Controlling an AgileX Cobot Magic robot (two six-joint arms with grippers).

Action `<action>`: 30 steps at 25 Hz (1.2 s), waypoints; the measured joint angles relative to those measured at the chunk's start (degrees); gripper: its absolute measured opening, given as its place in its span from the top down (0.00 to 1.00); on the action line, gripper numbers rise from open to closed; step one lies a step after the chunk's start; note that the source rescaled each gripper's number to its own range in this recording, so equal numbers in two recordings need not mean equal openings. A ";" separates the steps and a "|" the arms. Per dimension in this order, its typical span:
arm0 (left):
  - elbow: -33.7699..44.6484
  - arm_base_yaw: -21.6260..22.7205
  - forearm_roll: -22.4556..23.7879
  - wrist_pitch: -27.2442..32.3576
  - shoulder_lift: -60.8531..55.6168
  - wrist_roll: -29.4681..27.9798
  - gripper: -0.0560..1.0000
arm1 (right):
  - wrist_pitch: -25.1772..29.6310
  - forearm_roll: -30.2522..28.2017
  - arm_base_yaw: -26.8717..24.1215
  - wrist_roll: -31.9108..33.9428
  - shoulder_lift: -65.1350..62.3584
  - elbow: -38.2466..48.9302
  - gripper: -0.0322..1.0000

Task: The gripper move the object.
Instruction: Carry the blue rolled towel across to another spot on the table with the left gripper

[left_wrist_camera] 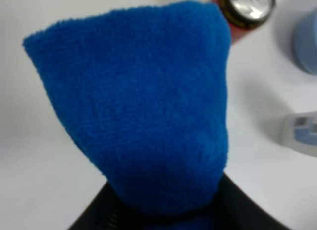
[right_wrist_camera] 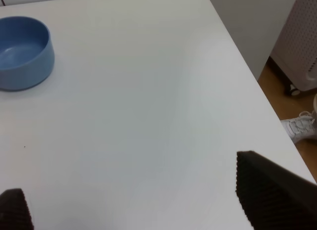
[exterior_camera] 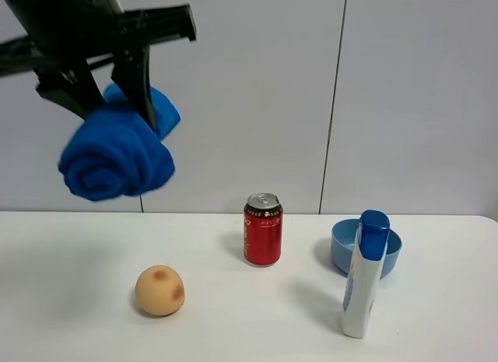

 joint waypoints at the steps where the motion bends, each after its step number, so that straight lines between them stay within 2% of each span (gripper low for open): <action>1: 1.47 -0.01 -1.33 -3.02 0.45 -0.16 0.95 | 0.00 0.00 0.00 0.00 0.00 0.00 0.00; 4: 4.92 -0.01 -3.54 -9.74 2.70 -1.40 0.95 | 0.00 0.00 0.00 0.00 0.00 0.00 0.00; 9: 5.58 -0.01 -4.64 -15.38 9.11 -2.48 0.95 | 0.00 0.00 0.00 0.00 0.00 0.00 0.00; 12: 5.58 -0.01 -6.65 -16.72 13.47 -2.12 0.95 | 0.00 0.00 0.00 0.00 0.00 0.00 0.00; 16: 5.66 -0.01 -10.43 -16.88 18.01 1.52 0.95 | 0.00 0.00 0.00 0.00 0.00 0.00 0.00; 30: 5.66 -0.36 -13.73 -25.03 25.53 2.44 0.95 | 0.00 0.00 0.00 0.00 0.00 0.00 0.00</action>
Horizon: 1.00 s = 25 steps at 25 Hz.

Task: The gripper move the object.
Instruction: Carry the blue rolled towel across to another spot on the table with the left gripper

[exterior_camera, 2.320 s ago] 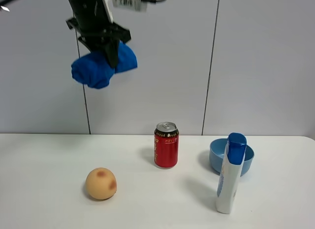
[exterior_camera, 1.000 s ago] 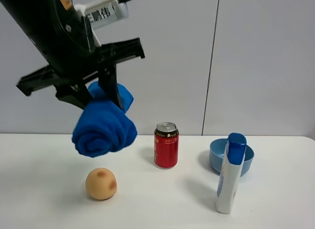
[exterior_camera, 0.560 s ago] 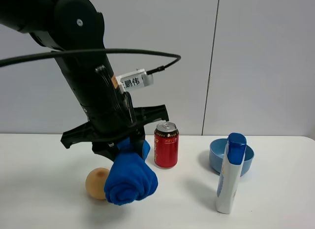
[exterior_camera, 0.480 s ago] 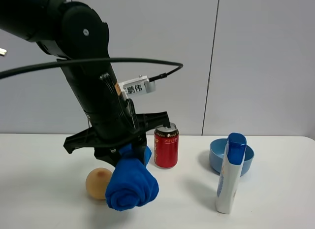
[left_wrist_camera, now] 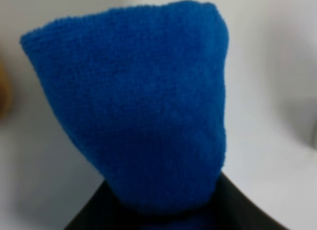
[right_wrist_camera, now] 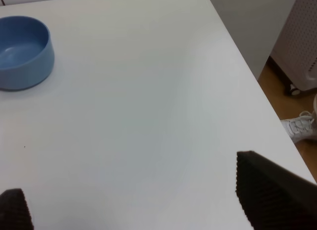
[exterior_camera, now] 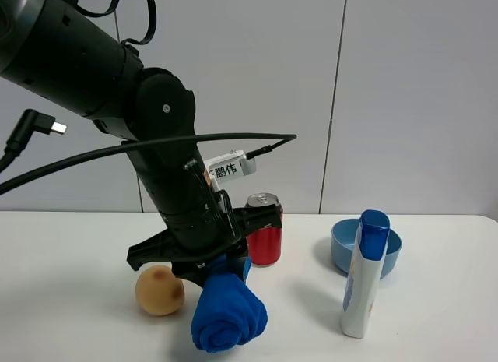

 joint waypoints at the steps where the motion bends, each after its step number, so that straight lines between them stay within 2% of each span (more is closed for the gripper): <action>1: 0.00 -0.27 0.00 -0.98 0.00 0.00 0.95 | 0.00 0.00 0.00 0.00 0.00 0.00 0.00; 7: 0.00 -2.06 -0.11 -7.08 0.00 1.20 0.95 | 0.00 0.00 0.00 0.00 0.00 0.00 0.00; 12: 0.00 -2.45 -0.11 -8.58 0.22 3.37 0.94 | 0.00 0.00 0.00 0.00 0.00 0.00 0.00; 16: 0.00 -2.52 -0.31 -8.40 1.02 4.75 0.76 | 0.00 0.00 0.00 0.05 0.00 0.00 0.00; 21: 0.00 -2.56 -2.24 -8.28 1.07 7.24 0.45 | 0.00 0.00 0.00 0.05 0.00 0.00 0.00; 25: -0.39 -2.56 -2.79 -7.33 1.07 7.67 0.40 | 0.00 0.00 0.00 0.05 0.00 0.00 0.00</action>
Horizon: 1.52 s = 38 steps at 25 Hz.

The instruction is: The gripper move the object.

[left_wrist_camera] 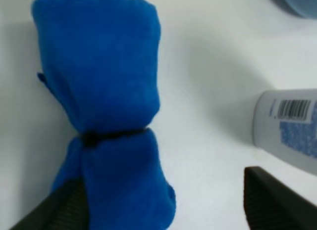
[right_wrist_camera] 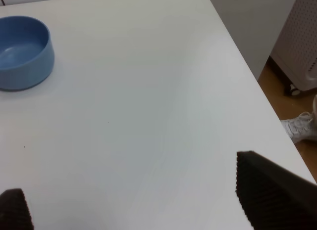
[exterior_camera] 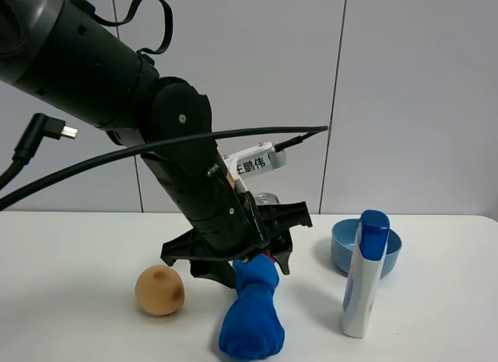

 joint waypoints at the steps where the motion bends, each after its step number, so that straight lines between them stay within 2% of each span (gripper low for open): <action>1: -0.73 0.00 -0.07 1.52 -0.14 0.04 0.40 | 0.00 0.00 0.00 0.00 0.00 0.00 0.00; 4: -4.89 -0.06 -0.06 8.02 -2.29 1.53 0.39 | 0.00 0.00 0.00 0.00 0.00 0.00 0.00; 6: -9.26 -0.06 0.36 13.00 -4.90 4.64 0.39 | 0.00 0.00 0.00 0.00 0.00 0.00 0.00; 7: -9.26 -0.06 0.36 13.00 -4.90 4.64 0.39 | 0.00 0.00 0.00 0.00 0.00 0.00 0.00; 10: -16.14 -0.06 1.02 21.86 -9.07 12.26 0.39 | 0.00 0.00 0.00 0.00 0.00 0.00 0.00; 14: -24.91 0.76 4.74 36.10 -14.18 20.93 0.39 | 0.00 0.00 0.00 0.00 0.00 0.00 0.00; 17: -28.51 2.96 9.06 44.98 -17.70 23.82 0.39 | 0.00 0.00 0.00 0.00 0.00 0.00 0.00; 18: -28.92 3.84 10.43 46.26 -18.91 24.71 0.39 | 0.00 0.00 0.00 0.00 0.00 0.00 0.00; 22: -28.98 9.58 13.99 47.77 -25.54 27.12 0.39 | 0.00 0.00 0.00 0.00 0.00 0.00 0.00; 27: -26.21 20.01 13.38 47.82 -37.17 29.15 0.39 | 0.00 0.00 0.00 0.00 0.00 0.00 0.00; 34: -16.05 37.86 11.61 47.95 -55.36 32.03 0.39 | 0.00 0.00 0.00 0.00 0.00 0.00 0.00; 38: -8.14 45.14 10.98 48.12 -67.87 34.65 0.38 | 0.00 0.00 0.00 0.00 0.00 0.00 0.00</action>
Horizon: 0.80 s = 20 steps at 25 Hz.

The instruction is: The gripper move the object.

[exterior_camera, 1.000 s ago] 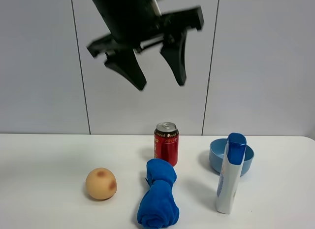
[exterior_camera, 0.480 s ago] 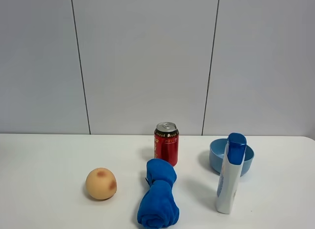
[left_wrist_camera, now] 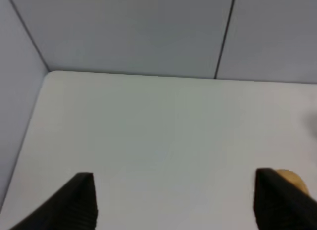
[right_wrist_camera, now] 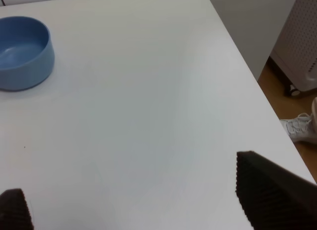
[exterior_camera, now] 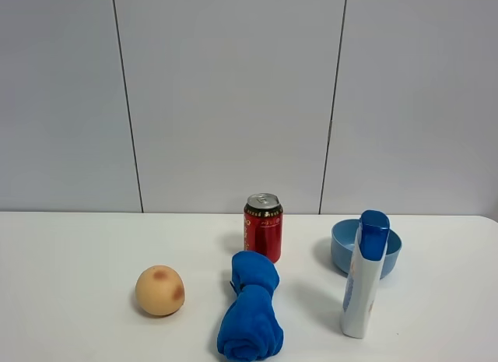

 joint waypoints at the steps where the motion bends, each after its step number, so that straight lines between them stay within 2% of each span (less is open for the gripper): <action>1: 2.36 1.24 -0.15 0.00 -3.55 0.96 0.38 | 0.00 0.00 0.00 0.00 0.00 0.00 0.00; 5: 12.68 3.57 -1.12 -0.63 -16.74 4.56 0.37 | 0.00 0.00 0.00 0.00 0.00 0.00 0.00; 7: 17.93 3.73 -1.36 -1.07 -22.92 6.33 0.28 | 0.00 0.00 0.00 0.00 0.00 0.00 0.00; 9: 23.54 3.87 -1.41 -1.06 -28.85 6.94 0.14 | 0.00 0.00 0.00 0.00 0.00 0.00 0.00; 11: 28.34 3.91 -1.47 -0.84 -34.89 7.21 0.08 | 0.00 0.00 0.00 0.00 0.00 0.00 0.00; 16: 37.43 3.91 -1.86 0.32 -42.75 7.35 0.04 | 0.00 0.00 0.00 0.00 0.00 0.00 0.00; 20: 41.97 3.91 -5.14 0.38 -42.82 7.35 0.04 | 0.00 0.00 0.00 0.00 0.00 0.00 0.00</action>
